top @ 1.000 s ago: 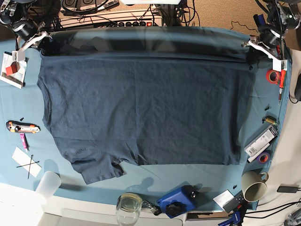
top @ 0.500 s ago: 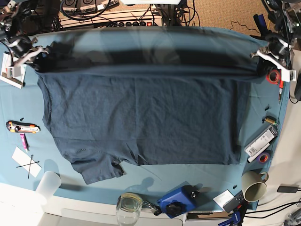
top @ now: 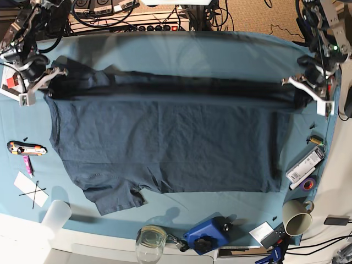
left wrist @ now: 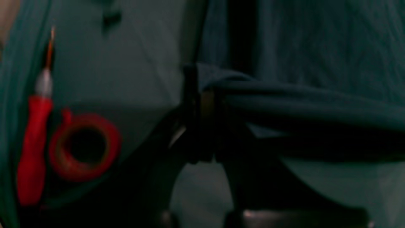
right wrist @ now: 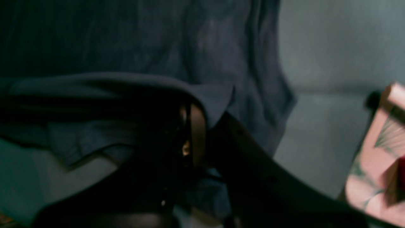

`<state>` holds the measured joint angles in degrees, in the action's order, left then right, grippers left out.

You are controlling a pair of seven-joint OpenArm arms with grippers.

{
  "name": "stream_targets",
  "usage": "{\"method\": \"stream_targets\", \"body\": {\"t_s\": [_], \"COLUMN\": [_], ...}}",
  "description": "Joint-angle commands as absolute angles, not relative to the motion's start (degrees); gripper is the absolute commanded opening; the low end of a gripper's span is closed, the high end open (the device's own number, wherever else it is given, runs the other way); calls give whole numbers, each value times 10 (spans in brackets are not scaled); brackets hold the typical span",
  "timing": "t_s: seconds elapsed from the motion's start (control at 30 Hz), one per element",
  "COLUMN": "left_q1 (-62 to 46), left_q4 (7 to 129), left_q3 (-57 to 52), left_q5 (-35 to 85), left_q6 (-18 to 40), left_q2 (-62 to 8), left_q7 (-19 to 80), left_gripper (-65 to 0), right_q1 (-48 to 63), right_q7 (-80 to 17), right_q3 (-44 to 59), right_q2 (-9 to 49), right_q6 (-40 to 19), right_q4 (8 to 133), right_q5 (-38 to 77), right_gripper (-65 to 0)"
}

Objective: Fold the T-shirt properly
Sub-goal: 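Carry both held corners over the shirt toward the hem and lower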

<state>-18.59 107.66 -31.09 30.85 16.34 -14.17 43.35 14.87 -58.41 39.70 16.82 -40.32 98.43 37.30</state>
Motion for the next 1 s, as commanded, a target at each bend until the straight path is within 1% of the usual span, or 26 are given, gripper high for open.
{"method": "stream_targets", "body": {"t_s": [0.0,0.1,0.23,0.3,0.43,0.57,0.77,0.87,0.97], "left_q1": [-177,-163,-138,-123,-100,-80,-36,-12,13], "left_q4": [1085,1080,1076,1076,1069,1028,966,939,905], "left_q3": [-304,-272,-246,-245,-245,-245,-245,-245,-245], "left_q5": [297,262,222,204,204,206,216,216,216], "left_q6": [161,160,129,126,127,127,136,164,170], "left_q2": [-149,-149,-149,-149,-149,-149,-149,-149,-149], "left_q7": [420,419,419,419,419,414,406,404,404], "left_gripper": [-650,-650,-650,-650,-650,-650,-650,-650,-650], "right_q1": [139,126,122,118,90,47,-12,-37,-60], "right_q7": [-569,-564,-528,-517,-514,-506,-502,-490,-481], "right_q3": [400,391,372,363,349,347,335,321,307], "right_q2": [181,181,181,181,181,181,181,181,181], "right_q6": [-400,-400,-392,-391,-392,-392,-392,-392,-392], "right_q4": [992,992,990,979,932,889,842,809,778], "right_q5": [374,357,318,307,303,299,284,269,254], "right_gripper": [-650,-650,-650,-650,-650,-650,-650,-650,-650]}}
